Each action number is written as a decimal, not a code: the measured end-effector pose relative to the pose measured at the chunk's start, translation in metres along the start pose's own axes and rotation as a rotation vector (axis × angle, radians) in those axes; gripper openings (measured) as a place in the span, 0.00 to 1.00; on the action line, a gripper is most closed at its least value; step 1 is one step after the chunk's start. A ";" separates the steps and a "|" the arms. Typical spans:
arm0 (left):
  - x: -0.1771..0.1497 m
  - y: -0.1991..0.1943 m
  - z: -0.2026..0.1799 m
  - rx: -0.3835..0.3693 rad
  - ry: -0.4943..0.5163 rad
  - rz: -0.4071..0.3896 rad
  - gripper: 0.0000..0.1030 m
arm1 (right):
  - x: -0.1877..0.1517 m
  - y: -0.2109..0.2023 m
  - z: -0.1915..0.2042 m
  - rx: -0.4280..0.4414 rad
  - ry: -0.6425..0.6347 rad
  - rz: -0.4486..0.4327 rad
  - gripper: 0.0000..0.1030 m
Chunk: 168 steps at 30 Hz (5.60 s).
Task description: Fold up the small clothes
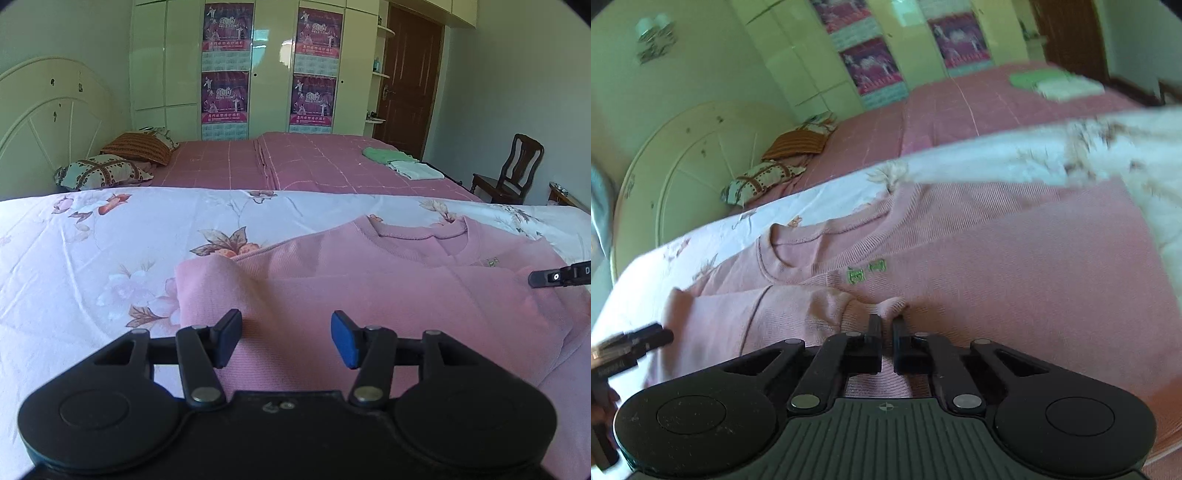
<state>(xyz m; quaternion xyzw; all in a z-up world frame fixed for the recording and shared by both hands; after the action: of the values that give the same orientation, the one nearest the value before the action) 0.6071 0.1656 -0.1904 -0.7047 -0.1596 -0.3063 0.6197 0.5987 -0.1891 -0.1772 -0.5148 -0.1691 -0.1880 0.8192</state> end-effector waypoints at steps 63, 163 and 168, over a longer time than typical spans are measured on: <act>-0.013 -0.005 -0.088 0.013 0.038 0.021 0.74 | -0.008 0.010 0.048 -0.226 -0.246 -0.004 0.34; -0.292 -0.191 -0.065 -0.391 -0.560 0.168 0.10 | -0.301 -0.229 -0.121 0.392 0.333 0.133 0.28; -0.284 -0.223 -0.062 -0.441 -0.557 0.012 0.04 | -0.291 -0.246 -0.112 0.386 0.252 0.069 0.06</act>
<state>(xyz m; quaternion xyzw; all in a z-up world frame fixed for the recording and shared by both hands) 0.2418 0.1900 -0.1939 -0.8789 -0.2485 -0.1259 0.3871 0.2358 -0.3502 -0.1682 -0.3266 -0.0805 -0.1871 0.9230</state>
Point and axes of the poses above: each gripper's, at about its wrist camera, not at the fingertips, and y roughly the way its jaws point, z to its left, x to its top, the point moved 7 cm from there along y, roughly the way its jaws point, and after that the axes turned 13 degrees about z, right-handed, at the moved point
